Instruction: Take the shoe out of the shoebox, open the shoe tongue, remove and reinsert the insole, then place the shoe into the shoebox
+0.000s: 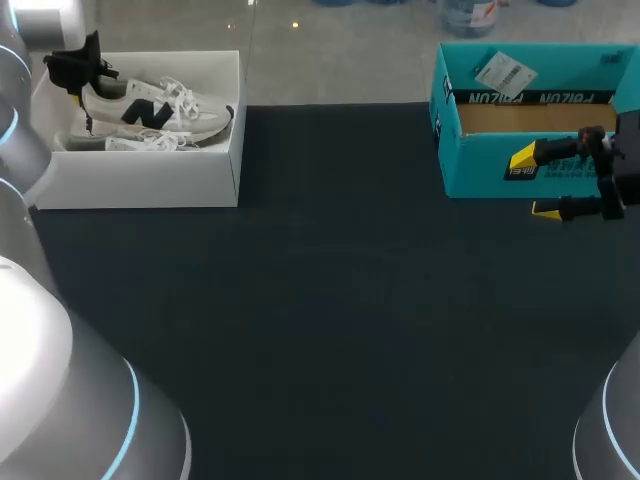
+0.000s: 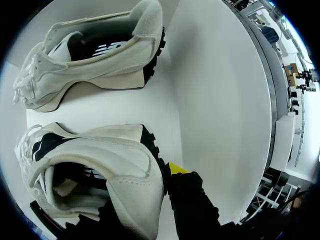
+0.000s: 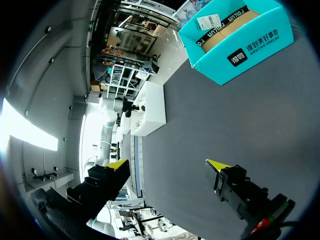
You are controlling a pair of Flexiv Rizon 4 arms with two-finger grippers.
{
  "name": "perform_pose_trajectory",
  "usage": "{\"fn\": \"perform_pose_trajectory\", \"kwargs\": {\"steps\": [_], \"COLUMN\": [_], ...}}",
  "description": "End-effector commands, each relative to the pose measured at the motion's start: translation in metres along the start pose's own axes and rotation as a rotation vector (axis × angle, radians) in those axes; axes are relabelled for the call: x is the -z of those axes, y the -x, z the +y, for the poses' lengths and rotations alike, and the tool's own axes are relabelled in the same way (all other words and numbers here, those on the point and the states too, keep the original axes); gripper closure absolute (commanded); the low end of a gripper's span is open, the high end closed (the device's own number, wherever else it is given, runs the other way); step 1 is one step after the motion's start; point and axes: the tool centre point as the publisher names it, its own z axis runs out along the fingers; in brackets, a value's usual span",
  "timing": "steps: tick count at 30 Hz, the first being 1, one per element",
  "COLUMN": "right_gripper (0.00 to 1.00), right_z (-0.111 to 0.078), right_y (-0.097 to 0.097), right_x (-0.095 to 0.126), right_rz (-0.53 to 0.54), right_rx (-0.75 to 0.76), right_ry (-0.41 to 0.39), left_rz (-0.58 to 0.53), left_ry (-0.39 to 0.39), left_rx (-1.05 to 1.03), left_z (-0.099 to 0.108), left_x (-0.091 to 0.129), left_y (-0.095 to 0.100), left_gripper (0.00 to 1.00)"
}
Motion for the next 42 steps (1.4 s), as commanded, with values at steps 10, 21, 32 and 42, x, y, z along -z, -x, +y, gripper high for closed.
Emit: {"fn": "perform_pose_trajectory", "kwargs": {"steps": [10, 21, 32, 42], "right_gripper": [0.0, 0.0, 0.0, 0.0], "right_z": [-0.001, -0.001, -0.001, -0.001], "right_y": [-0.001, -0.001, -0.001, -0.001], "right_x": [-0.001, -0.001, -0.001, -0.001], "right_rz": [-0.005, -0.005, -0.005, -0.005], "right_rx": [-0.002, -0.002, -0.002, -0.002], "right_ry": [0.001, 0.001, 0.001, 0.001], "left_rz": [-0.005, -0.072, -0.06, -0.056], "left_ry": [-0.097, -0.134, -0.134, -0.161], "left_rx": [0.001, 0.124, 0.164, 0.144], "left_z": [0.015, -0.013, -0.022, -0.032], "left_x": [-0.02, 0.071, 0.088, 0.086], "left_y": [-0.007, -0.008, -0.01, -0.022], "left_gripper": [0.0, 0.0, 0.0, 0.0]}}
